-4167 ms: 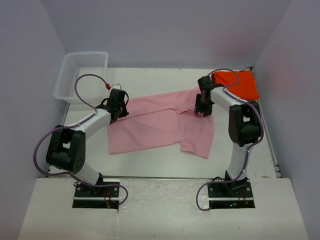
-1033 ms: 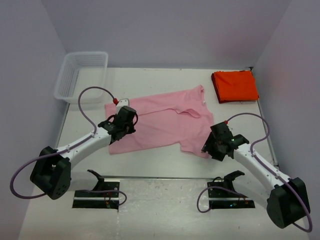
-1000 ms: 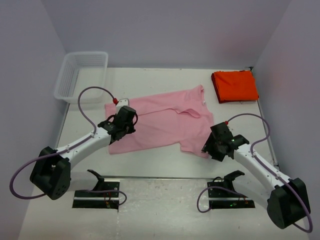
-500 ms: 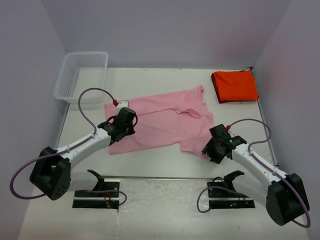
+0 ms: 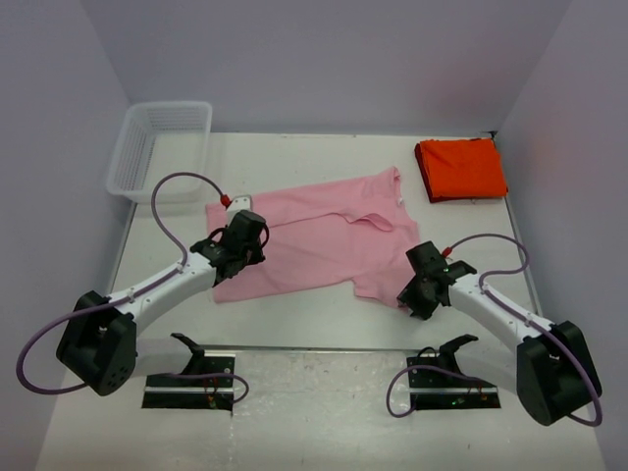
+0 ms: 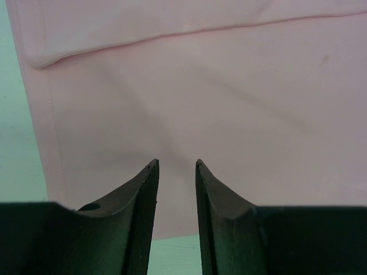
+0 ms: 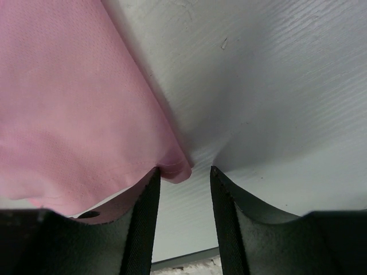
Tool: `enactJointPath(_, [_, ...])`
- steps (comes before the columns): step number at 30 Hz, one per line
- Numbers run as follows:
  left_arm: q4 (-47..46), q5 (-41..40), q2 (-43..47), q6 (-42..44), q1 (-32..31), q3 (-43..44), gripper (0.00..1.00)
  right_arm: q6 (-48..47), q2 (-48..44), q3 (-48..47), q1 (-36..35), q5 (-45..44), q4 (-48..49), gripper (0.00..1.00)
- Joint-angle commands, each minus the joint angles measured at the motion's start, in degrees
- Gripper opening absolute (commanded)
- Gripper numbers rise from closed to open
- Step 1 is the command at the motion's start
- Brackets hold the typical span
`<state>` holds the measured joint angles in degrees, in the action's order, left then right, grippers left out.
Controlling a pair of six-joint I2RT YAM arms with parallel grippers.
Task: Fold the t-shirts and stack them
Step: Grap the side of the flattened tshirt closest away from the robot with both arms
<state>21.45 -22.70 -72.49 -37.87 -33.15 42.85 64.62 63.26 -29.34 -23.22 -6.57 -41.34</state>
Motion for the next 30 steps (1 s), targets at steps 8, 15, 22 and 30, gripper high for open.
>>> enactJointPath(8, [-2.3, -0.2, 1.5, 0.4, -0.3, -1.5, 0.34, 1.5, 4.1, -2.7, -0.2, -1.2, 0.9, 0.15])
enactJointPath(15, [-1.9, 0.1, 2.3, -1.0, -0.3, -4.5, 0.34, 0.6, 4.7, -3.8, -0.2, -1.9, 1.0, 0.11])
enactJointPath(22, [1.3, 0.3, 2.7, -4.3, -0.3, -6.8, 0.41, -3.7, 3.9, -9.1, -0.9, -6.9, -3.6, 0.00])
enactJointPath(30, [8.8, -0.6, 4.5, -8.5, -0.8, -6.9, 0.46, -9.7, 0.5, -10.5, -1.1, -8.0, -4.5, 0.00])
